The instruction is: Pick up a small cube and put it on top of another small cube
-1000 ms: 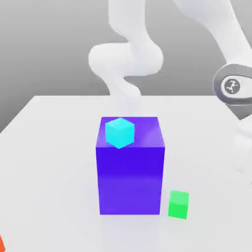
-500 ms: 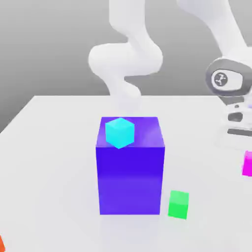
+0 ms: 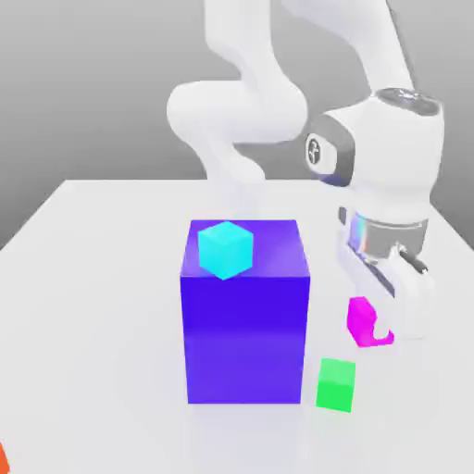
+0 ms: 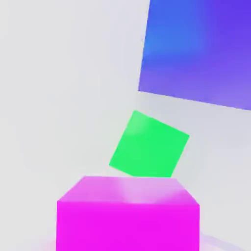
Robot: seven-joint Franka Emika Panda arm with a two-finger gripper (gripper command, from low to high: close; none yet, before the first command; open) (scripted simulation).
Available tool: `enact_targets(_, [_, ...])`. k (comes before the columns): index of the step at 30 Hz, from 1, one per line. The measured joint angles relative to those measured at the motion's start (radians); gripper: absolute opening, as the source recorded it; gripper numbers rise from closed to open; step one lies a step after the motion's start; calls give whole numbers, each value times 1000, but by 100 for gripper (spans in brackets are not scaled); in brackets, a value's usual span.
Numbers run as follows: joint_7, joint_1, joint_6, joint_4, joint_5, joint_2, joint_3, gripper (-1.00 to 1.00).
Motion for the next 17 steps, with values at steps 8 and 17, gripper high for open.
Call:
enact_targets(8, [136, -15, 115, -14, -86, 119, -31, 100])
enact_targets(17, [146, 33, 129, -13, -98, 138, -77, 100])
